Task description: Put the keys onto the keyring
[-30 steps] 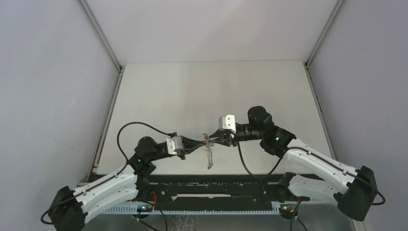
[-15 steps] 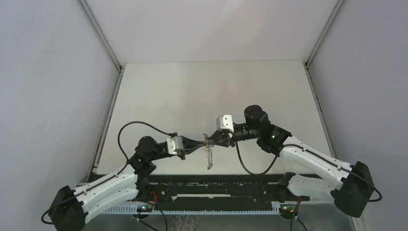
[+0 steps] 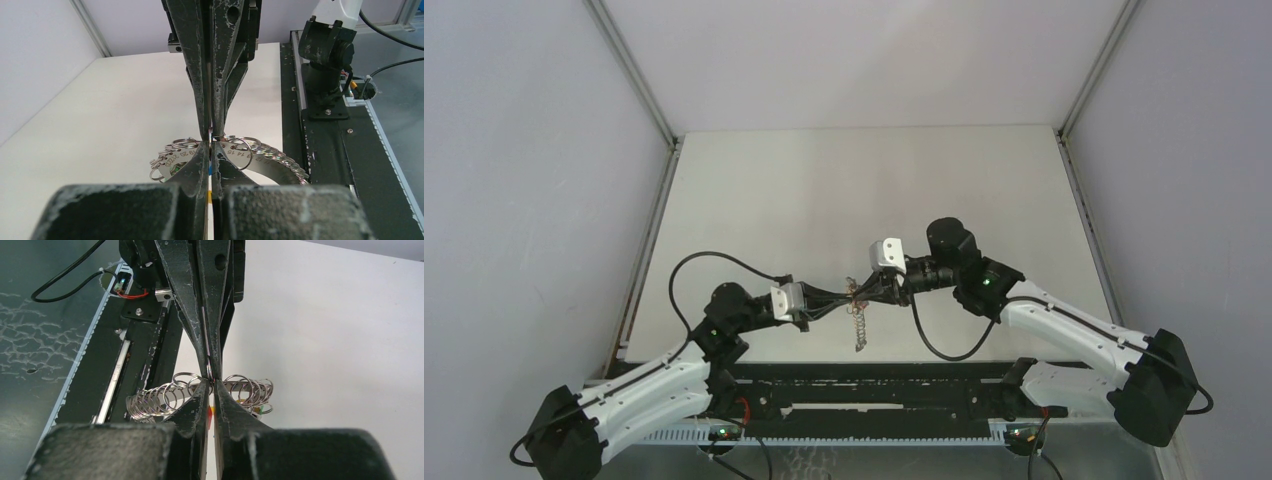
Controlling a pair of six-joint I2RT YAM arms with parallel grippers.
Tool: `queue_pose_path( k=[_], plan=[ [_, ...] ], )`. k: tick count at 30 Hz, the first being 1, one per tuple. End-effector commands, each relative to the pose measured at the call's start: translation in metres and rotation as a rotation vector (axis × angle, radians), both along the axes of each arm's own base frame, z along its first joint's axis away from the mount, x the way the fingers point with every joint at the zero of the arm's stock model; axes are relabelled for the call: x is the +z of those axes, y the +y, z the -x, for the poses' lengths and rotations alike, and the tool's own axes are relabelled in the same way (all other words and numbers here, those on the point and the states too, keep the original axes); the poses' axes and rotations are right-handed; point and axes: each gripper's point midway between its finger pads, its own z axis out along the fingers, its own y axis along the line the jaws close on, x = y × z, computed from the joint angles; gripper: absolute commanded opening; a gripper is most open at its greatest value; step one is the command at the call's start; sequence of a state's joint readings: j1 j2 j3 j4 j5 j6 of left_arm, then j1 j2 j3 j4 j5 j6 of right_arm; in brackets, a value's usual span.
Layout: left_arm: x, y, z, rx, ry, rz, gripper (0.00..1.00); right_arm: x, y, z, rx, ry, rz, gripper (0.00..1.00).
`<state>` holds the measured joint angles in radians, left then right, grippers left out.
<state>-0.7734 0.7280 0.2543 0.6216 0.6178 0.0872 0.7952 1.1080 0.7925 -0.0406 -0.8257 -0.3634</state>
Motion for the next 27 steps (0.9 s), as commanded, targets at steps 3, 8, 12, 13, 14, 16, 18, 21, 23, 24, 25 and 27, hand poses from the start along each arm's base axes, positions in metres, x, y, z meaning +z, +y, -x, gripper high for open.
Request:
queue_pose_path(
  k=[3,8,12,13,14,16,18,21,23,24,25,27],
  plan=[
    [0.028,-0.001,0.002,-0.019,-0.065,0.076,0.00,0.017,0.002,0.000,0.020,-0.034,-0.029,0.00],
    [0.020,0.000,-0.003,0.010,-0.056,0.034,0.11,0.017,-0.005,-0.005,-0.026,-0.050,0.018,0.00],
    [0.009,0.002,-0.010,0.047,-0.044,-0.030,0.30,0.013,-0.012,-0.015,-0.096,-0.059,0.104,0.00],
    [0.005,0.003,-0.012,0.054,-0.038,-0.051,0.34,0.009,-0.015,-0.016,-0.116,-0.053,0.142,0.00],
    [0.004,0.003,-0.014,0.063,-0.032,-0.063,0.36,0.008,-0.016,-0.018,-0.133,-0.057,0.168,0.00],
    [0.003,0.003,-0.014,0.063,-0.032,-0.072,0.38,0.004,-0.018,-0.019,-0.156,-0.067,0.222,0.00],
    [0.004,0.002,-0.013,0.055,-0.029,-0.072,0.39,0.000,-0.021,-0.020,-0.177,-0.078,0.286,0.00],
    [0.006,0.002,-0.012,0.050,-0.035,-0.067,0.40,-0.005,-0.025,-0.021,-0.197,-0.094,0.386,0.00],
    [0.008,0.003,-0.012,0.055,-0.041,-0.057,0.40,-0.011,-0.029,-0.022,-0.204,-0.091,0.449,0.00],
    [0.007,0.004,-0.011,0.056,-0.043,-0.048,0.41,-0.008,-0.029,-0.024,-0.210,-0.095,0.466,0.00],
    [0.009,0.005,-0.011,0.060,-0.046,-0.035,0.41,-0.009,-0.030,-0.023,-0.211,-0.098,0.489,0.00],
    [0.012,0.005,-0.010,0.059,-0.048,-0.003,0.41,-0.011,-0.033,-0.021,-0.204,-0.108,0.540,0.00]
  ],
)
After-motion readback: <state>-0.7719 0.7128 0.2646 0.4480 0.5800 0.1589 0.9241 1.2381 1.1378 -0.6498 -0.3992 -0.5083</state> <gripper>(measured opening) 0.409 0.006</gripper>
